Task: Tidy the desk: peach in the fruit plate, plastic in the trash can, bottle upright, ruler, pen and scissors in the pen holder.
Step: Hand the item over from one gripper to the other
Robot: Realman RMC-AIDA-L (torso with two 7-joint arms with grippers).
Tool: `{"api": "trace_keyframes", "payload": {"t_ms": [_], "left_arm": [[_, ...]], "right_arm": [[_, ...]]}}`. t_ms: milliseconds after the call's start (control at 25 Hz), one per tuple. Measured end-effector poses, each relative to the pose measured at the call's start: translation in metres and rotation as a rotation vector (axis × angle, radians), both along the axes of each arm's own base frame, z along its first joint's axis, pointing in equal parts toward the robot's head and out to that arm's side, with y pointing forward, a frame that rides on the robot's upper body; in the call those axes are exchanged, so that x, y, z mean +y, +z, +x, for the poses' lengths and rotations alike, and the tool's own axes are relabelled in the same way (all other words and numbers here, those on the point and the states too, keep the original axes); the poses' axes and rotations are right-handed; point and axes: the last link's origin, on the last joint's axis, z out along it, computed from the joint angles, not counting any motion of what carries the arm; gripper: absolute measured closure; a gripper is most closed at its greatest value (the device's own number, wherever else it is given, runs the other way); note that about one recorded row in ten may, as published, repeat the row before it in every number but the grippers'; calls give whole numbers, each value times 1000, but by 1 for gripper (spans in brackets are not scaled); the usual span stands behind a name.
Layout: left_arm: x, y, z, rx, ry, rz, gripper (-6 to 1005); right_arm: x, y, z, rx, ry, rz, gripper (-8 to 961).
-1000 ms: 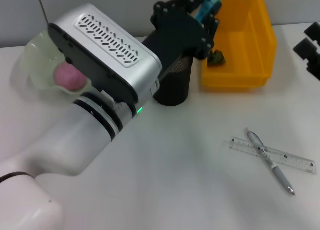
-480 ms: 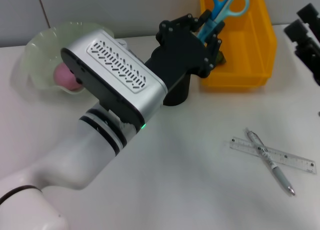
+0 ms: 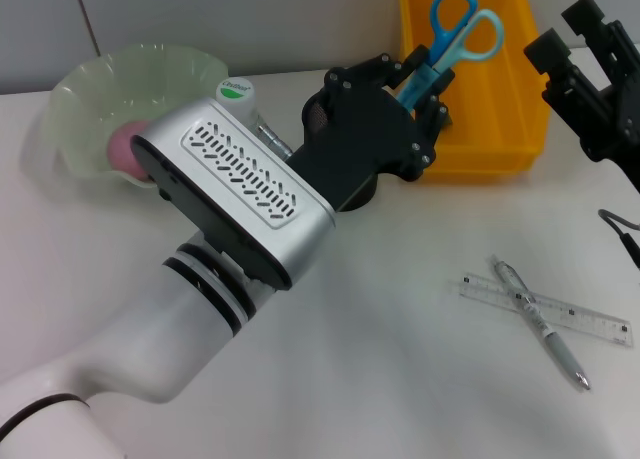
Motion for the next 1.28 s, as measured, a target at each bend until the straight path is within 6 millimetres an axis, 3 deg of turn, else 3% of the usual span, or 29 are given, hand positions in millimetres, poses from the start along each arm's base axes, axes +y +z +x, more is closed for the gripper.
{"api": "trace_keyframes", "payload": {"t_ms": [920, 1280], "left_arm": [[-5, -4, -4, 10, 4, -14, 774], [-5, -4, -4, 8, 4, -13, 774]], "right_arm": [[20, -10, -5, -63, -38, -27, 115], [21, -11, -5, -60, -39, -45, 255]]}}
